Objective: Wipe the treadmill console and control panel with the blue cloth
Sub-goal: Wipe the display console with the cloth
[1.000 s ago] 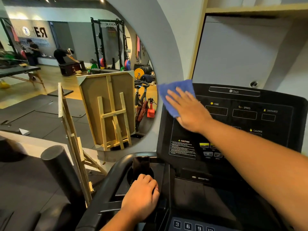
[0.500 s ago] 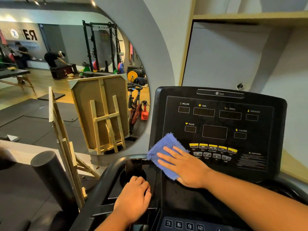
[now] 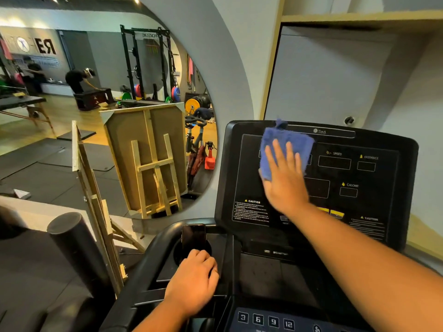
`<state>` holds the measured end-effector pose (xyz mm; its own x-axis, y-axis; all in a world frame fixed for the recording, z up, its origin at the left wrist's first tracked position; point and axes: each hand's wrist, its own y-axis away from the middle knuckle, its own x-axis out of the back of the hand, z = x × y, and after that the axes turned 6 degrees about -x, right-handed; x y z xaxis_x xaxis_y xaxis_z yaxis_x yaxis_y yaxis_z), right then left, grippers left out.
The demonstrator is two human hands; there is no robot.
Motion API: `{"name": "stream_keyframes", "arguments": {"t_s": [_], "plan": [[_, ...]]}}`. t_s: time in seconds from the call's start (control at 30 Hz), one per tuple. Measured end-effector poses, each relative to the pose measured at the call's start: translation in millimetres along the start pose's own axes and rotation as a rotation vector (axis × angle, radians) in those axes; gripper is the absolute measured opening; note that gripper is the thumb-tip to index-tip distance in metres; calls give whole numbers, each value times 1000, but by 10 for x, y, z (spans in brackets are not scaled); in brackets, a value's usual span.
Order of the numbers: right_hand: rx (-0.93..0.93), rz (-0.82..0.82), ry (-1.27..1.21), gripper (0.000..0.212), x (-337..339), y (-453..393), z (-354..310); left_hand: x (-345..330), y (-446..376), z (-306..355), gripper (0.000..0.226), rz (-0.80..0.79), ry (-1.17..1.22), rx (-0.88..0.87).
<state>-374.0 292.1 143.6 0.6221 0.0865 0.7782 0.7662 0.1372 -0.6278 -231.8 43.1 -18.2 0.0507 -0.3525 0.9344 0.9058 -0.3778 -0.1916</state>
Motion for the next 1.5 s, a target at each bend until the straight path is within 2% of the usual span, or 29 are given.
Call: {"name": "stream_keyframes", "arguments": {"t_s": [0.03, 0.1, 0.2, 0.27, 0.33, 0.43, 0.5, 0.57, 0.6, 0.67, 0.73, 0.77, 0.8, 0.83, 0.9, 0.97, 1.0, 1.03, 1.07, 1.17, 1.23, 1.33, 1.37, 1.43, 1.5], "plan": [[41, -2, 5, 77, -67, 87, -105, -11, 5, 0, 43, -1, -3, 0], [266, -64, 52, 87, -194, 347, -158, -14, 13, 14, 42, 5, -6, -8], [602, -163, 141, 81, -250, 588, 169, -7, 25, 17, 41, 4, -9, -22], [659, -155, 173, 79, -187, 567, 484, -7, 38, 11, 43, 0, -13, -23], [499, -108, 175, 84, -63, 448, 780, 3, 27, 10, 45, -1, -16, -23], [62, -35, 55, 84, 144, 224, 920, 22, -9, 6, 44, -4, -11, -25], [-209, 51, -5, 71, 80, 129, 547, 24, -3, 9, 44, -5, -9, -18], [-381, 89, -83, 71, -36, 81, 30, 10, 10, 3, 44, -6, -12, -17], [-328, 66, -98, 72, -101, 97, -173, 0, 14, 1, 44, -2, -13, -17], [13, -32, -32, 76, -175, 178, -309, -9, 3, -13, 45, 5, -11, -13], [314, -44, 37, 76, -109, 112, 28, -20, -16, -28, 45, 5, -15, -19], [344, -22, 49, 75, -60, 85, 235, -35, -16, -34, 46, 4, -19, -25], [269, 12, 38, 75, -31, 67, 439, -50, -11, -38, 47, 1, -23, -27], [104, 43, -5, 75, 15, 57, 618, -62, -8, -38, 47, -2, -26, -31], [-319, 118, -101, 69, 124, 42, 812, -77, -11, -27, 46, -9, -26, -39], [-624, 174, -139, 65, 157, -76, 687, -70, -24, -30, 45, -5, -23, -35], [-704, 178, -148, 67, 168, -168, 545, -62, -26, -33, 45, -3, -21, -32], [-721, 170, -153, 71, 176, -246, 378, -53, -25, -38, 45, -2, -18, -31], [-661, 158, -136, 75, 156, -293, 211, -49, -19, -47, 46, -4, -16, -30], [-199, 75, 23, 81, -39, -255, -167, -47, -16, -68, 47, -1, -10, -28], [-11, 46, 52, 81, -52, -247, -99, -54, -25, -49, 47, -5, -15, -27], [209, 4, 60, 77, 71, -235, 358, -59, -16, -38, 48, -6, -29, -26], [176, 2, 46, 77, 106, -205, 537, -59, -10, -45, 49, -3, -30, -29], [-64, 54, 11, 72, 169, -126, 757, -56, -12, -62, 50, -6, -32, -37], [-307, 109, 5, 68, 152, -132, 665, -65, -23, -51, 51, -15, -28, -36]]}}
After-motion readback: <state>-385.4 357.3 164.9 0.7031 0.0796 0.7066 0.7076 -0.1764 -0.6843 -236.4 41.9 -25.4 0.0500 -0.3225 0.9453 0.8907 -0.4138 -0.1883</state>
